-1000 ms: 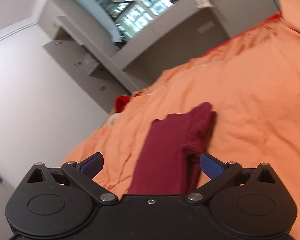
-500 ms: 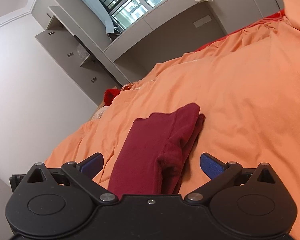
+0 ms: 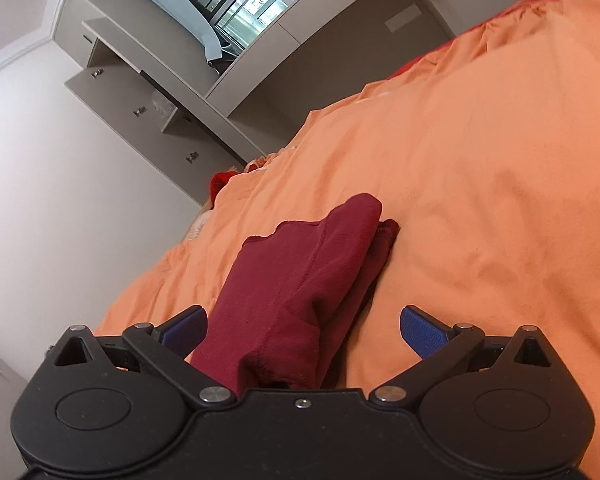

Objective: Fold small clothes

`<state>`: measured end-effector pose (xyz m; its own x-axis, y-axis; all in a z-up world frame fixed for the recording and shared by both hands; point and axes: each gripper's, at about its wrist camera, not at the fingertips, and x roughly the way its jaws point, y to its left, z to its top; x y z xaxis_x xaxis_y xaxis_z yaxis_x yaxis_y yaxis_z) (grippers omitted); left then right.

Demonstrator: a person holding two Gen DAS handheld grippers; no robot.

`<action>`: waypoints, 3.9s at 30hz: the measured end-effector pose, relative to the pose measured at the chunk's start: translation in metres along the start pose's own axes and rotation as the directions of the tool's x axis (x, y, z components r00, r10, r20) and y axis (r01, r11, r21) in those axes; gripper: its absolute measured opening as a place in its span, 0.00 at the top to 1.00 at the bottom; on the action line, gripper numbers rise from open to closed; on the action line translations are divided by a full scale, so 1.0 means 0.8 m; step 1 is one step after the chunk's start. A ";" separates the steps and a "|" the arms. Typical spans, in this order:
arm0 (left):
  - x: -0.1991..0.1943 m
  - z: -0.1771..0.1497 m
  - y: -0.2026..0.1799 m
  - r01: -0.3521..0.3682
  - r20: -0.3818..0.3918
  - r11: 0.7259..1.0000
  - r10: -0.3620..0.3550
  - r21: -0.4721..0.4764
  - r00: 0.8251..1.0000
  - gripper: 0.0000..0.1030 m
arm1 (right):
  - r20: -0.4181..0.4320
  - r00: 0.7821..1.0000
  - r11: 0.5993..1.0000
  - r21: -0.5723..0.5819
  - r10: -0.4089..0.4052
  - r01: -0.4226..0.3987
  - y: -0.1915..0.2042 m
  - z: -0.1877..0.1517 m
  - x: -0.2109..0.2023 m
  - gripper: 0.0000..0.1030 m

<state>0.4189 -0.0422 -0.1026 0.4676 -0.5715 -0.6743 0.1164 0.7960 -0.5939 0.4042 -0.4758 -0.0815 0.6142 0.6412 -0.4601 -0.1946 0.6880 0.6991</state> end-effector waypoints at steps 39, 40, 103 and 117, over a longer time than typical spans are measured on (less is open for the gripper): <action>-0.075 0.020 -0.046 0.235 0.118 0.959 -0.255 0.160 0.960 0.75 | -0.006 0.995 0.982 -0.161 0.099 -0.099 0.095 0.051 0.075 0.75; -0.090 0.018 -0.049 0.219 0.126 0.959 -0.244 0.180 0.962 0.75 | -0.003 0.994 0.980 -0.166 0.107 -0.106 0.106 0.053 0.073 0.75; -0.254 -0.222 0.002 -0.586 0.326 0.716 0.490 0.378 0.809 0.12 | -0.181 0.983 0.985 -0.173 -0.044 0.013 0.248 -0.246 -0.006 0.49; -0.232 -0.236 -0.011 -0.537 0.412 0.644 0.352 0.545 0.841 0.73 | -0.183 0.983 0.982 -0.188 -0.018 -0.016 0.256 -0.251 -0.009 0.49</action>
<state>0.1656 0.0196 -0.0549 0.7949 -0.1182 -0.5952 0.3015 0.9281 0.2185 0.2065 -0.2711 -0.0451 0.4675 0.6797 -0.5652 -0.3447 0.7289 0.5915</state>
